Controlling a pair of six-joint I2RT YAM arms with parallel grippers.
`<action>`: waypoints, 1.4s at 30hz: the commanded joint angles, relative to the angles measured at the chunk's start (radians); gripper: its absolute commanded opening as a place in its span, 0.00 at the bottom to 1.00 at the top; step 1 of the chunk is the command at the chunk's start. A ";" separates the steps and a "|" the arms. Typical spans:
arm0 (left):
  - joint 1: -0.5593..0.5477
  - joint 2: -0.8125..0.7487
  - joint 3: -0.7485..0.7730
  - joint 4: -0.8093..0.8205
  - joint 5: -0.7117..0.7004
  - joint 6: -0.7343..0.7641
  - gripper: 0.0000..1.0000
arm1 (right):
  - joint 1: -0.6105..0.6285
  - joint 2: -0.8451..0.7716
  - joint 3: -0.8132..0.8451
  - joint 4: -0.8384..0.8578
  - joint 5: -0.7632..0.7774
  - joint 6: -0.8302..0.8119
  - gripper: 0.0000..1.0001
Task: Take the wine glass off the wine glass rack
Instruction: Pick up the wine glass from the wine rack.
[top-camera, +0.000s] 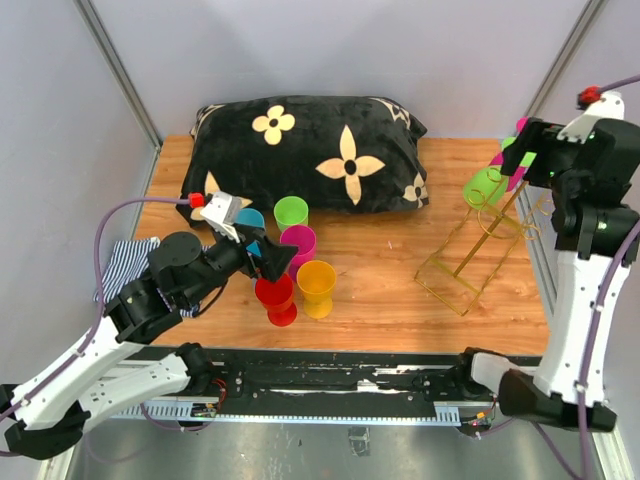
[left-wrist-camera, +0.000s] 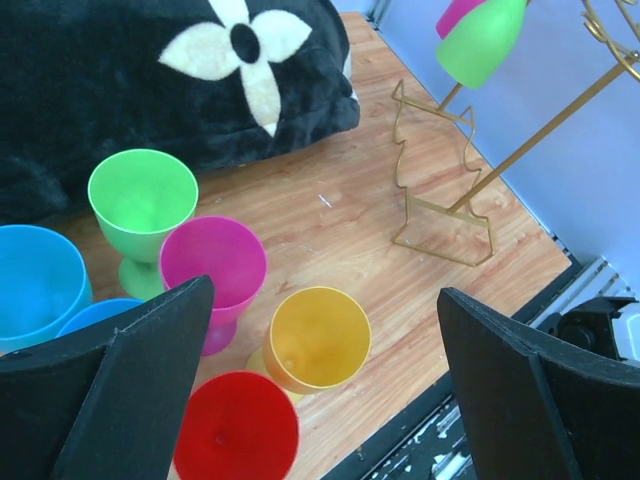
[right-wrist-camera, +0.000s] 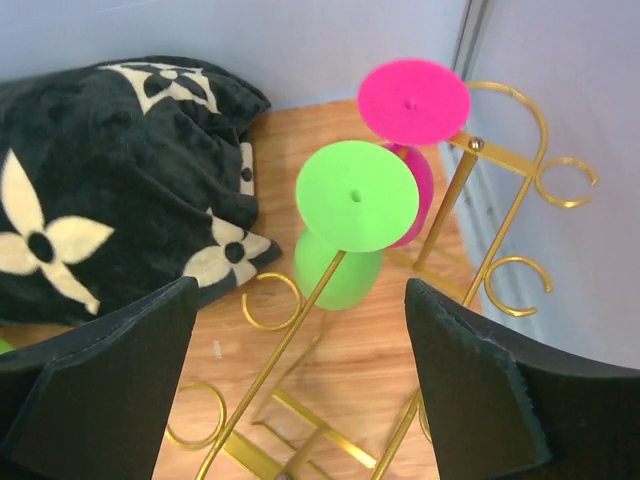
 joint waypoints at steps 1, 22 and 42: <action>0.007 -0.033 -0.011 -0.024 -0.060 -0.001 1.00 | -0.214 0.034 -0.006 0.009 -0.320 0.218 0.84; 0.240 -0.040 -0.013 -0.034 0.143 -0.009 1.00 | -0.277 0.077 -0.185 0.226 -0.186 0.339 0.68; 0.240 -0.069 -0.020 -0.084 0.124 0.024 1.00 | -0.277 0.149 -0.216 0.289 -0.177 0.396 0.49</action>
